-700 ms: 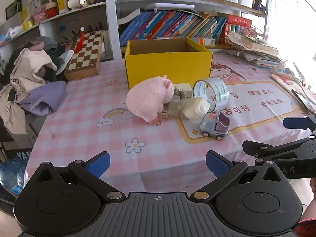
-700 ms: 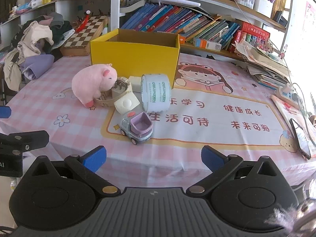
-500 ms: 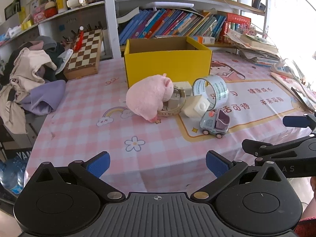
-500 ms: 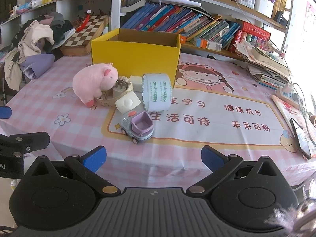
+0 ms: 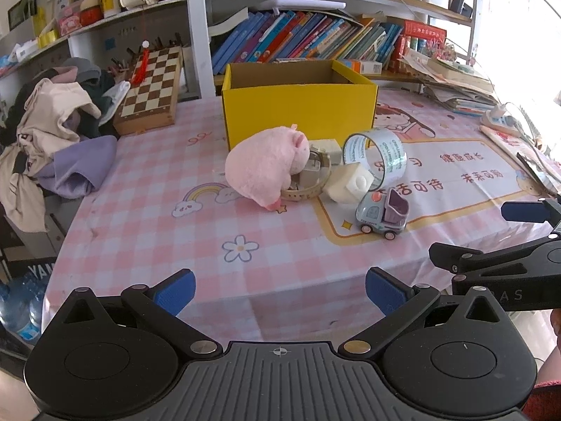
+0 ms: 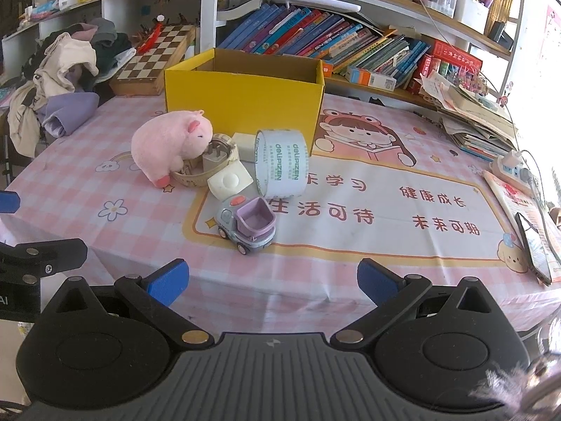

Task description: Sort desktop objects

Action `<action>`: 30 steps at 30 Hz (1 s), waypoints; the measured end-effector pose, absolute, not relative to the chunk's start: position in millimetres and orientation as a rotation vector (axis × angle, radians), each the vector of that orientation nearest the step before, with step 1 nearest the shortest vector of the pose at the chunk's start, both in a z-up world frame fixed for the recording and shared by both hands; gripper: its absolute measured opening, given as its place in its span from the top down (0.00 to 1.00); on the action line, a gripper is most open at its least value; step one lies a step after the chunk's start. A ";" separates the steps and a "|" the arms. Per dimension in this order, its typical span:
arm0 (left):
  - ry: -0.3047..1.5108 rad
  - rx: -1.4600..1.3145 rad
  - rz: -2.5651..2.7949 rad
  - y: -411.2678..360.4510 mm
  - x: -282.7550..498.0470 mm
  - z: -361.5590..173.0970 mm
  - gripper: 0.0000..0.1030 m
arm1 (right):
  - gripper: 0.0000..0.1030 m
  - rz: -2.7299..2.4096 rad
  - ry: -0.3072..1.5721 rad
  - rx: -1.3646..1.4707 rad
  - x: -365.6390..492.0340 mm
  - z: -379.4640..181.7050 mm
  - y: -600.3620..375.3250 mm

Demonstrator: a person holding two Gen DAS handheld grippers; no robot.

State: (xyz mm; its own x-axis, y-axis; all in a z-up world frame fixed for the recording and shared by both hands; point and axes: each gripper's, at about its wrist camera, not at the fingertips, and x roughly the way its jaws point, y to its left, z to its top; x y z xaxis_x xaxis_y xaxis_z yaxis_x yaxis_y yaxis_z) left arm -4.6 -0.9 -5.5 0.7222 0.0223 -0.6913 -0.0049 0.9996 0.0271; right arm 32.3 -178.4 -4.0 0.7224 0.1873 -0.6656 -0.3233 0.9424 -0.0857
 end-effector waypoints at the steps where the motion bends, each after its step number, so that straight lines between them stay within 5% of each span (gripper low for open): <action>1: 0.764 0.024 0.016 -1.2 -4.8 -5.8 0.00 | 0.00 0.284 0.710 -0.203 32.3 -3.9 -178.6; 30: 0.776 0.030 0.014 0.3 -1.0 -4.0 0.00 | 0.00 0.279 0.704 -0.203 33.9 -4.0 -179.9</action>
